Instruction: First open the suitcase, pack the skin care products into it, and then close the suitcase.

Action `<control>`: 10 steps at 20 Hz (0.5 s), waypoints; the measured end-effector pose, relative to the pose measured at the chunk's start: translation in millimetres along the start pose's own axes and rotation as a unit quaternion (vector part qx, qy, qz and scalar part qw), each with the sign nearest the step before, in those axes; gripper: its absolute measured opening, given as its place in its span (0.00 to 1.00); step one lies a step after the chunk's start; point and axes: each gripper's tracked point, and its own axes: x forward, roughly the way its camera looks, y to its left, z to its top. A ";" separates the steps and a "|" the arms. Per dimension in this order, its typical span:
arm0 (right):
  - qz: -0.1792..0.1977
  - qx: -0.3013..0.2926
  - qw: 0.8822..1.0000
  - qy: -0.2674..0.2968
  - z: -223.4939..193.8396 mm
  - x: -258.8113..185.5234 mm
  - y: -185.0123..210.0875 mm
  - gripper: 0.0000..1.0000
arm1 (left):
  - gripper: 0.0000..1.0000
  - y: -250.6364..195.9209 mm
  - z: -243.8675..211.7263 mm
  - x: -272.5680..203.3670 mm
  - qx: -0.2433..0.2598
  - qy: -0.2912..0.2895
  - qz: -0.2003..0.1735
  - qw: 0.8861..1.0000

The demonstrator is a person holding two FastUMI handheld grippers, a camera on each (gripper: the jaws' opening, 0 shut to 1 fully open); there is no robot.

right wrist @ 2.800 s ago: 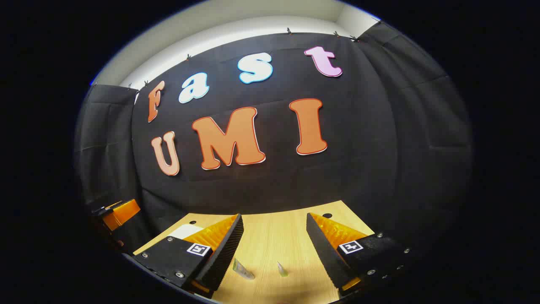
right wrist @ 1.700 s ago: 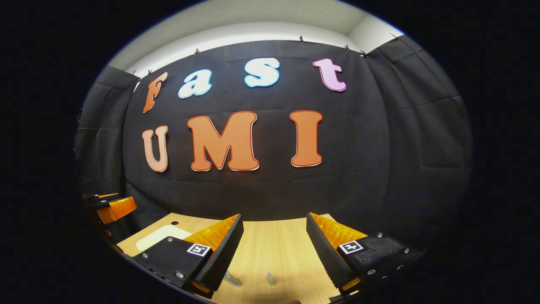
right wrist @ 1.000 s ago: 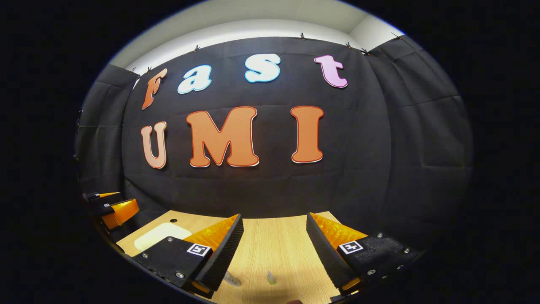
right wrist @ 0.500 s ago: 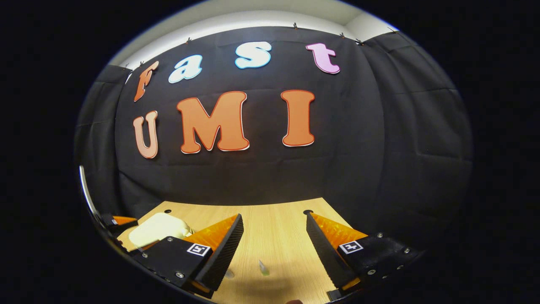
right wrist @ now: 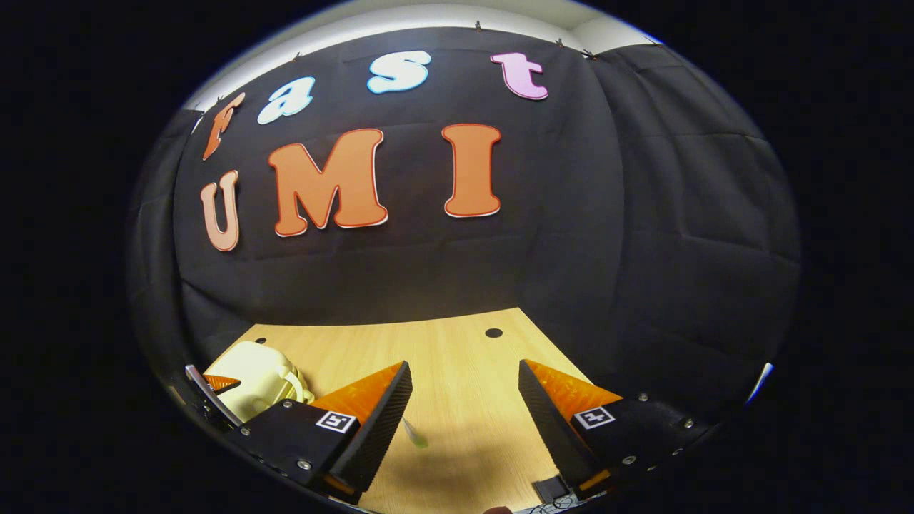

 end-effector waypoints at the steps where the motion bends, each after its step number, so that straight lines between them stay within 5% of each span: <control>1: -0.004 0.001 1.000 0.003 -1.1 0.4 -3.5 0.95 | 0.98 -4.1 -3.9 7.1 0.009 0.008 -0.004 1.000; 4: -0.019 0.003 1.000 0.009 -4.5 2.0 -15.5 0.95 | 0.98 -9.7 -13.9 23.8 0.056 0.033 -0.011 0.998; 10: -0.040 0.005 0.999 0.025 -13.8 5.7 -33.6 0.95 | 0.97 -6.7 -17.7 48.7 0.071 0.060 -0.013 0.996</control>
